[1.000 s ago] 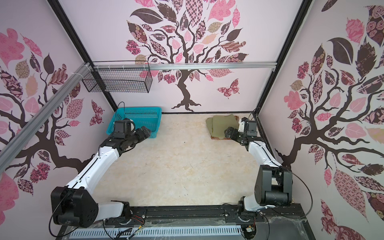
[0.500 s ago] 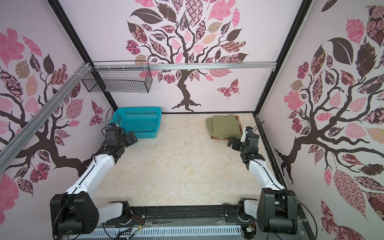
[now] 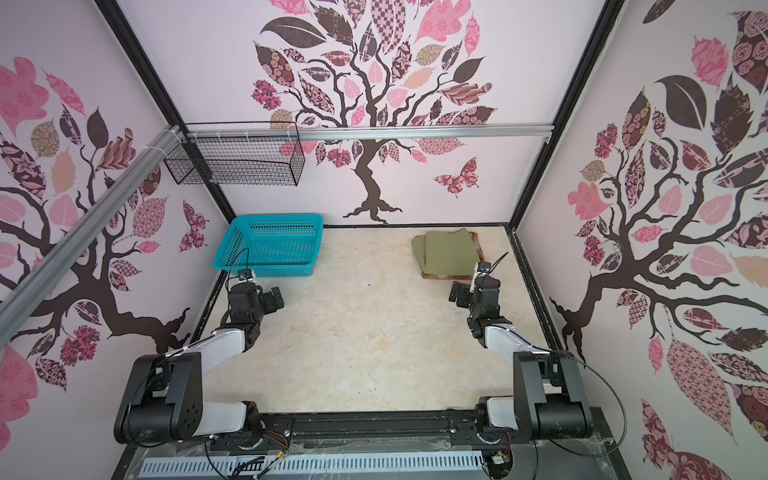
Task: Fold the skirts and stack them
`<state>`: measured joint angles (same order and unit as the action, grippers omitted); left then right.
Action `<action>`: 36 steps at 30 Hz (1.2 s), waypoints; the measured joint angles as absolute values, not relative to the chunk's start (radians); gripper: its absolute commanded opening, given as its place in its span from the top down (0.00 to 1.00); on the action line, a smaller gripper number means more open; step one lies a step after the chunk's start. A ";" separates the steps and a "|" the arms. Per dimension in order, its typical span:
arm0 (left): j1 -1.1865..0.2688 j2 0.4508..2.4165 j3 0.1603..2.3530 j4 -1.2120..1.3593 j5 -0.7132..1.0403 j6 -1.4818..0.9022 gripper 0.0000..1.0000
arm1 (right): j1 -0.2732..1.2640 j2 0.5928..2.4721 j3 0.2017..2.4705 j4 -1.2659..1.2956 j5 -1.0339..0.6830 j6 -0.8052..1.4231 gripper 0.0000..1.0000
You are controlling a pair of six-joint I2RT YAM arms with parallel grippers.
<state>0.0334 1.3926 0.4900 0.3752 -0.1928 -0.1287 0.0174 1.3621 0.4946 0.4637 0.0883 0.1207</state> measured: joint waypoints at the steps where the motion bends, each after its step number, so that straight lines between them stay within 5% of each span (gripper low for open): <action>1: 0.033 1.408 0.487 0.400 -0.183 -0.119 0.02 | 0.019 1.377 0.482 0.492 0.094 0.115 0.00; 18: 0.035 1.541 0.426 0.755 -0.031 -0.043 0.02 | 0.030 1.528 0.329 0.976 0.062 0.041 0.00; 36: 0.034 1.542 0.423 0.801 -0.036 -0.033 0.02 | 0.031 1.534 0.315 1.076 0.056 0.029 0.00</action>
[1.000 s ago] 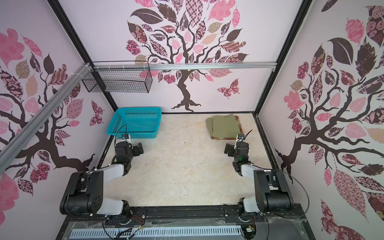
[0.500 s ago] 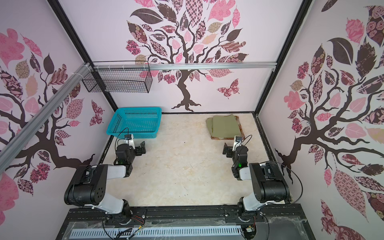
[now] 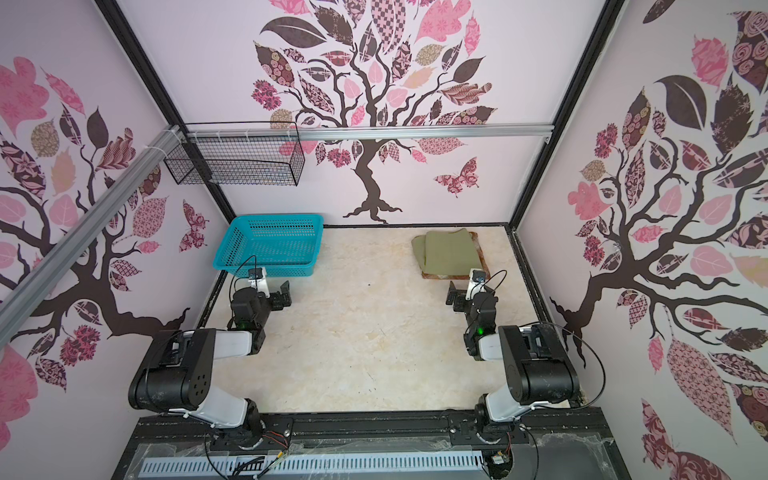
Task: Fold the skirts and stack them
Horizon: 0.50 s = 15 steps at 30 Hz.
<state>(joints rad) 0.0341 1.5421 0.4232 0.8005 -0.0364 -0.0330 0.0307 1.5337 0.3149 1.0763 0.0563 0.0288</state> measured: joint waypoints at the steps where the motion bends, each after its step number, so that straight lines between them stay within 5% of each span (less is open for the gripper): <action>1: 0.034 1.542 0.423 0.801 -0.037 -0.033 0.02 | 0.031 1.534 0.315 1.077 0.056 0.029 0.01; 15: 0.034 1.542 0.422 0.813 -0.040 -0.029 0.02 | 0.031 1.534 0.315 1.081 0.056 0.029 0.00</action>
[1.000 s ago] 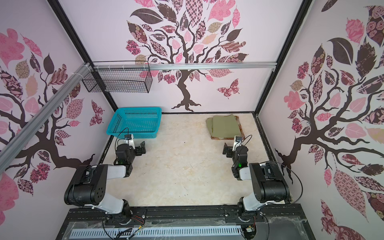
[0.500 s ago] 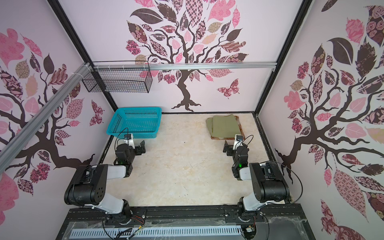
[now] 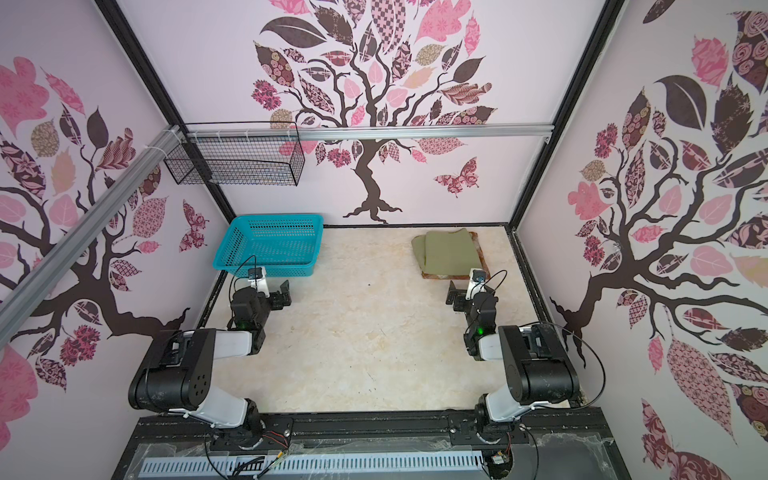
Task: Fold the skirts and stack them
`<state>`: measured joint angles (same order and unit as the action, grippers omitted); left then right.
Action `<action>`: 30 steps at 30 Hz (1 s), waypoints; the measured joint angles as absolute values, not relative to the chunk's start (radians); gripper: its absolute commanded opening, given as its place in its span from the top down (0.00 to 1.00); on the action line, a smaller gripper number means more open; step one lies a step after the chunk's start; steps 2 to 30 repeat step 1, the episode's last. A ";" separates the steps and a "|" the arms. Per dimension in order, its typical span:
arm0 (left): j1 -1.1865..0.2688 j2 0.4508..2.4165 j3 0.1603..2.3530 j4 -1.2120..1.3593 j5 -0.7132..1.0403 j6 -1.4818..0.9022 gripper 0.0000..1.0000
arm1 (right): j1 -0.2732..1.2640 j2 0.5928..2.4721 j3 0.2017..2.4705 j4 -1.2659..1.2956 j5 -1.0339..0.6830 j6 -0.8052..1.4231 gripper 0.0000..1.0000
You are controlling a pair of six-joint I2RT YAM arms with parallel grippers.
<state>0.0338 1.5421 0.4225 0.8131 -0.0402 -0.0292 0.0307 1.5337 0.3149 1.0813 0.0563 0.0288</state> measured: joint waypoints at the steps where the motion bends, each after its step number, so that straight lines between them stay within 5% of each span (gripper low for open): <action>1: 0.034 1.542 0.422 0.814 -0.040 -0.029 0.02 | 0.031 1.534 0.315 1.081 0.056 0.029 0.00; 30: 0.034 1.542 0.422 0.814 -0.040 -0.029 0.02 | 0.031 1.534 0.315 1.081 0.056 0.029 0.00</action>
